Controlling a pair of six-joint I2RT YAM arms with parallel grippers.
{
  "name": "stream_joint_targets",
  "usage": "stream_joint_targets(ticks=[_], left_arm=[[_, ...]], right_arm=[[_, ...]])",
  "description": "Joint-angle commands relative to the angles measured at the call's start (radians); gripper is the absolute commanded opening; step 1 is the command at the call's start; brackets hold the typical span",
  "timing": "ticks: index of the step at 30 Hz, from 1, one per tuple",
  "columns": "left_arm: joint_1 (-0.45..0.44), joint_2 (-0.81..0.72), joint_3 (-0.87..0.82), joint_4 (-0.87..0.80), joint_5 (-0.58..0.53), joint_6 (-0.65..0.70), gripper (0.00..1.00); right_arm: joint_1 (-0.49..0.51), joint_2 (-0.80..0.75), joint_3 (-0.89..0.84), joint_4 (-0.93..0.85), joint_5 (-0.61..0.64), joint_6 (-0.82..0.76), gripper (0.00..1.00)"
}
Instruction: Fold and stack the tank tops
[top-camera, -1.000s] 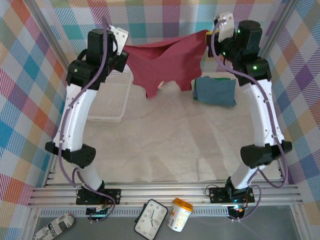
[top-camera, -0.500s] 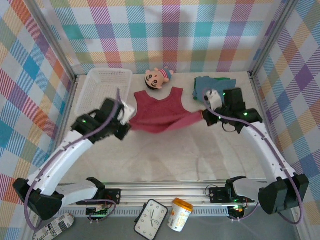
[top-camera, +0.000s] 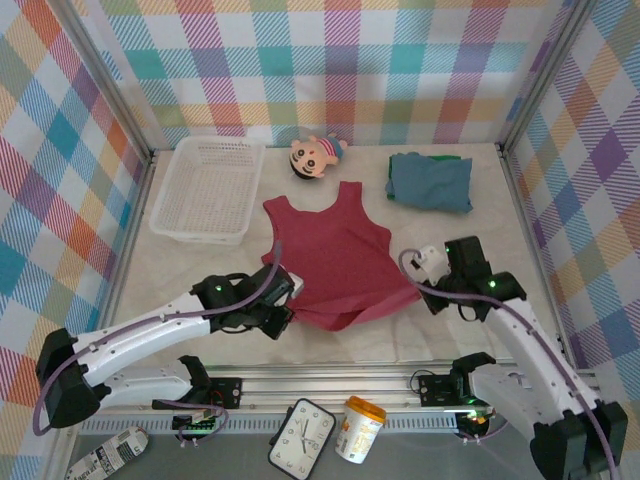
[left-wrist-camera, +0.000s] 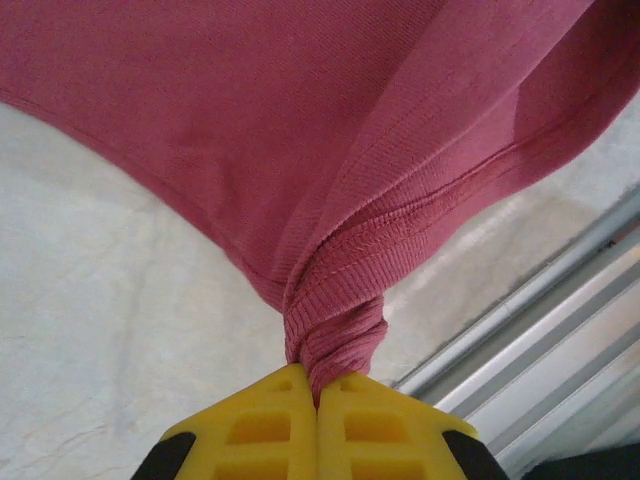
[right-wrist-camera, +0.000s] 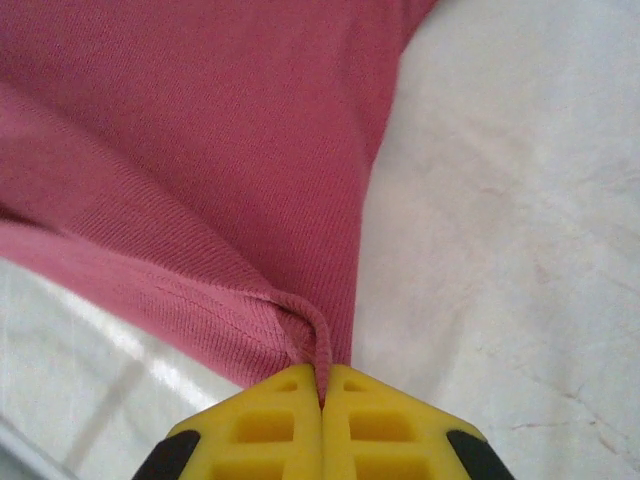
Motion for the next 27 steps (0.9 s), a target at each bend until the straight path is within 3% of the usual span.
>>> stream_joint_targets(ticks=[1,7,13,17,20,22,24,25,27], left_arm=[[-0.068,0.024,-0.019,0.064,0.016,-0.083,0.03],[-0.198,0.109,-0.048,0.118,0.047,-0.141,0.07],[-0.215,0.106,-0.043,0.034,0.104,-0.146,0.18],[-0.215,0.035,-0.020,-0.052,0.133,-0.132,0.31],[-0.215,0.000,-0.028,-0.082,0.225,-0.141,0.41],[-0.215,-0.012,-0.012,-0.119,0.262,-0.139,0.45],[-0.206,-0.030,0.033,-0.184,0.198,-0.114,0.52],[-0.173,-0.042,0.049,-0.191,0.158,-0.117,0.59],[-0.082,-0.060,0.053,-0.117,0.173,-0.092,0.62]], right_arm=[[0.011,-0.073,-0.044,-0.084,-0.025,-0.151,0.00],[0.055,-0.105,-0.099,-0.129,0.110,-0.325,0.01],[0.070,-0.110,-0.101,-0.222,0.218,-0.461,0.20],[0.070,-0.105,-0.102,-0.265,0.271,-0.548,0.36],[0.070,-0.111,-0.102,-0.287,0.344,-0.611,0.48],[0.070,-0.107,-0.088,-0.258,0.382,-0.585,0.56],[0.070,-0.118,-0.048,-0.195,0.355,-0.514,0.66],[0.070,-0.117,-0.025,-0.151,0.332,-0.452,0.71],[0.070,-0.087,0.029,-0.058,0.312,-0.293,0.77]])
